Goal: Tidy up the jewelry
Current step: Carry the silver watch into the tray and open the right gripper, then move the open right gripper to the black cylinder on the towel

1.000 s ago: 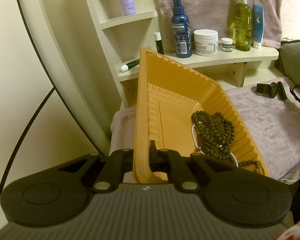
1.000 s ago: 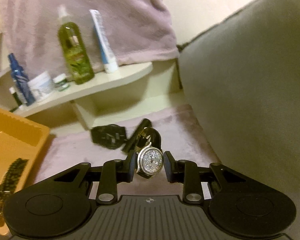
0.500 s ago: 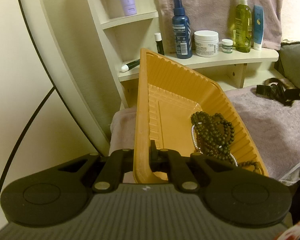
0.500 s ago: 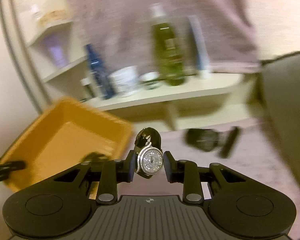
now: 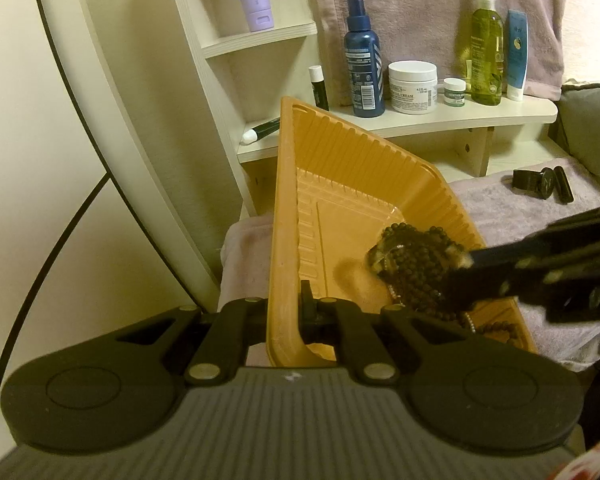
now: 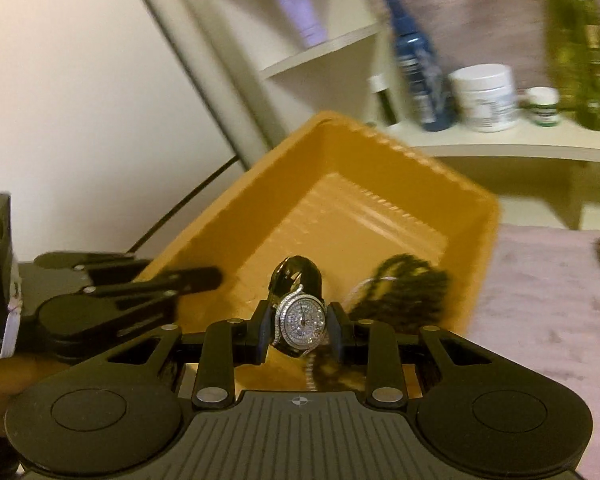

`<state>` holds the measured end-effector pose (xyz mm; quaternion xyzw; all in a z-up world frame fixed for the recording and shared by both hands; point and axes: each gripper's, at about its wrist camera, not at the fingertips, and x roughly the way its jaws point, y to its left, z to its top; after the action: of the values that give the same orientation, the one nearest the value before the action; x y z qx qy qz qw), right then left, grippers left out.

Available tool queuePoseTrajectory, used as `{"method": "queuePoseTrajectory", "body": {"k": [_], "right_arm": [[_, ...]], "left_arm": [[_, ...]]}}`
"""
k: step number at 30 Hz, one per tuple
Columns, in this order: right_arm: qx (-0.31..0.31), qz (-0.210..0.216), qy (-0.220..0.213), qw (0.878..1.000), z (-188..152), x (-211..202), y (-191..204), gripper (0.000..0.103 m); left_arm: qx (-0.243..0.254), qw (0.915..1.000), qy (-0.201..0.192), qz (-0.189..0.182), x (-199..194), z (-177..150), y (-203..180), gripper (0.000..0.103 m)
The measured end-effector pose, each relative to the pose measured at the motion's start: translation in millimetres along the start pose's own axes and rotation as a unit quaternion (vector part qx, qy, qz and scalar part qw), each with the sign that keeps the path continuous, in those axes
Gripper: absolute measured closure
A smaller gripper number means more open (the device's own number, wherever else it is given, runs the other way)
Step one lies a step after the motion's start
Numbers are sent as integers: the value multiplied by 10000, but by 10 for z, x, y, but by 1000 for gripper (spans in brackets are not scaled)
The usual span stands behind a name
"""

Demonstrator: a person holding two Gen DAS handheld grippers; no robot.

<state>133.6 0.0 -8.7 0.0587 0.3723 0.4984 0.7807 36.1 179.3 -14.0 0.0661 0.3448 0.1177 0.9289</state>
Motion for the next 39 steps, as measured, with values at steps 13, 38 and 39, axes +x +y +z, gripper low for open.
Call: {"method": "queuePoseTrajectory", "body": {"k": [13, 38, 39], "right_arm": [[365, 120, 362, 9986, -40, 209, -151, 60], [984, -2406, -586, 9638, -472, -1013, -1236, 37], [1013, -2488, -593, 9614, -494, -1038, -1269, 37]], "left_arm": [[-9, 10000, -9, -9, -2, -3, 8, 98], [-7, 10000, -18, -15, -17, -6, 9, 97], [-12, 10000, -16, -16, -14, -10, 13, 97]]}}
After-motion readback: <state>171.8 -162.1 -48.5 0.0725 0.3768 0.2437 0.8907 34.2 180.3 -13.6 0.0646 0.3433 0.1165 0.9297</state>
